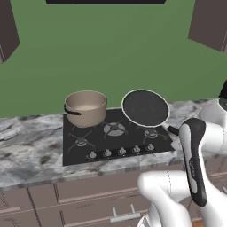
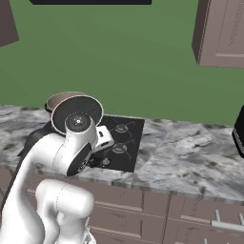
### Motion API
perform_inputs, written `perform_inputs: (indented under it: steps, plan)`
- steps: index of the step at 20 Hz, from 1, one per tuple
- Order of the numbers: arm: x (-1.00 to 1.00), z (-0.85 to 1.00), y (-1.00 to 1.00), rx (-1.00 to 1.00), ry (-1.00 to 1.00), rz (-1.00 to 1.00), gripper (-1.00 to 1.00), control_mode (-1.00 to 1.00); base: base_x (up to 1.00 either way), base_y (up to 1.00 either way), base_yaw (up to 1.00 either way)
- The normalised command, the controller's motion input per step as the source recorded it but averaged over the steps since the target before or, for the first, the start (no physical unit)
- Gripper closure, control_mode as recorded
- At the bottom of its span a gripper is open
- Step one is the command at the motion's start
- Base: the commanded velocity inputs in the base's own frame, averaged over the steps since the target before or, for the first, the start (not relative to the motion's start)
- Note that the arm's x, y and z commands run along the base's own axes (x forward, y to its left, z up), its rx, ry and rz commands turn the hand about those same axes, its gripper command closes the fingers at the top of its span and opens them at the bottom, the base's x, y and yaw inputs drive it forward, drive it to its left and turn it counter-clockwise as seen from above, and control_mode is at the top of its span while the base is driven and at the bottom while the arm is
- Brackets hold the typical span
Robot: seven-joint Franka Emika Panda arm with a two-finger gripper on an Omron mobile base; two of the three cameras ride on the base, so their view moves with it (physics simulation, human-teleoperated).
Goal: Move the pot and pan from the stove into the sink.
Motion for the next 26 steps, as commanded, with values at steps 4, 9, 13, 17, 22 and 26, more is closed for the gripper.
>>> perform_inputs:
  steps: [4, 9, 13, 17, 22, 26]
  plan:
    - [-0.22, 0.03, 0.09, -0.02, -0.05, 0.05, 1.00, -1.00, 0.00, 0.00, 0.00]
    - [0.00, 0.00, 0.00, 0.00, 0.00, 0.00, 1.00, -1.00, 0.00, 0.00, 0.00]
    - [-0.06, 0.00, 0.00, 0.00, 0.00, 0.00, 1.00, 1.00, -0.10, 0.00, 0.00]
    - [0.00, 0.00, 0.00, 0.00, 0.00, 0.00, 1.00, 1.00, -0.19, 0.00, 0.00]
    - [0.00, 0.00, 0.00, 0.00, 0.00, 0.00, 1.00, 1.00, -0.27, 0.01, 0.01]
    - [0.00, 0.00, 0.00, 0.00, 0.00, 0.00, 1.00, 1.00, -0.61, 0.00, 0.22]
